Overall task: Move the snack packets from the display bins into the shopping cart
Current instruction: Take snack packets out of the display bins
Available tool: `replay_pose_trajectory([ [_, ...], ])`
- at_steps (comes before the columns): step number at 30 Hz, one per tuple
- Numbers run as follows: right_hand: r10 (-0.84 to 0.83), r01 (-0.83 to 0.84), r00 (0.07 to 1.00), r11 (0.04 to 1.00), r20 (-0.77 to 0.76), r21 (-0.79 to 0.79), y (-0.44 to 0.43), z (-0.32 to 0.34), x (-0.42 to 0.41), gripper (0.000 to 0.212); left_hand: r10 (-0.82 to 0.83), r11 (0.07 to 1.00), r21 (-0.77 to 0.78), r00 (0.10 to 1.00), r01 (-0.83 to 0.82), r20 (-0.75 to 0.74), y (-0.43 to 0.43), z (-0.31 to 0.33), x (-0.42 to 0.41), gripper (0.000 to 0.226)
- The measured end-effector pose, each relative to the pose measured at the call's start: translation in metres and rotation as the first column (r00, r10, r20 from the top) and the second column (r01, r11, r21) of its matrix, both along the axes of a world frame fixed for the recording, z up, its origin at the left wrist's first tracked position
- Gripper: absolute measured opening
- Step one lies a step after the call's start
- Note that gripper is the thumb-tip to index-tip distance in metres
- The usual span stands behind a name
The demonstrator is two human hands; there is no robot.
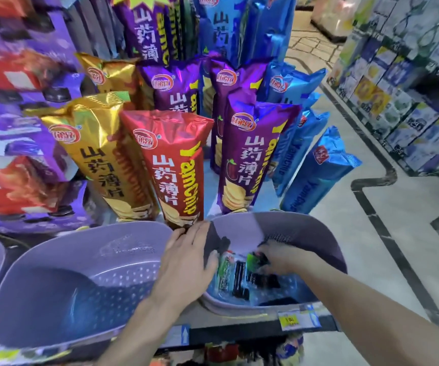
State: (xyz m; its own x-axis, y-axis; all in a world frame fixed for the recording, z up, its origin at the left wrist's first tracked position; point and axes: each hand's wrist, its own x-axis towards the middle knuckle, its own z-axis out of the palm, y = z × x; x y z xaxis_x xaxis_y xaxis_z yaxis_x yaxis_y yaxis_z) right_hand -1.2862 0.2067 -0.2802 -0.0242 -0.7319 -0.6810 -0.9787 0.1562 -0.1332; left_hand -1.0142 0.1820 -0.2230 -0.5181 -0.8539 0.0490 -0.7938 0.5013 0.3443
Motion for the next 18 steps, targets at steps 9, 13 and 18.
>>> replay_pose_trajectory([
  [9, -0.043, 0.043, 0.998, 0.999, -0.051, -0.002, 0.001, -0.018, 0.007, 0.083, 0.040, 0.999, 0.028, 0.999, -0.040, 0.010, 0.002, -0.001, -0.001, 0.063],
  [13, -0.049, 0.050, 0.998, 0.998, -0.035, 0.024, -0.003, -0.019, 0.003, 0.078, 0.057, 0.998, 0.027, 0.998, -0.057, 0.000, 0.003, -0.001, -0.003, 0.063],
  [18, -0.106, 0.107, 0.994, 0.991, -0.009, 0.086, -0.005, -0.016, -0.001, 0.066, 0.059, 0.998, 0.022, 0.998, -0.059, -0.030, 0.003, -0.001, -0.002, 0.062],
])
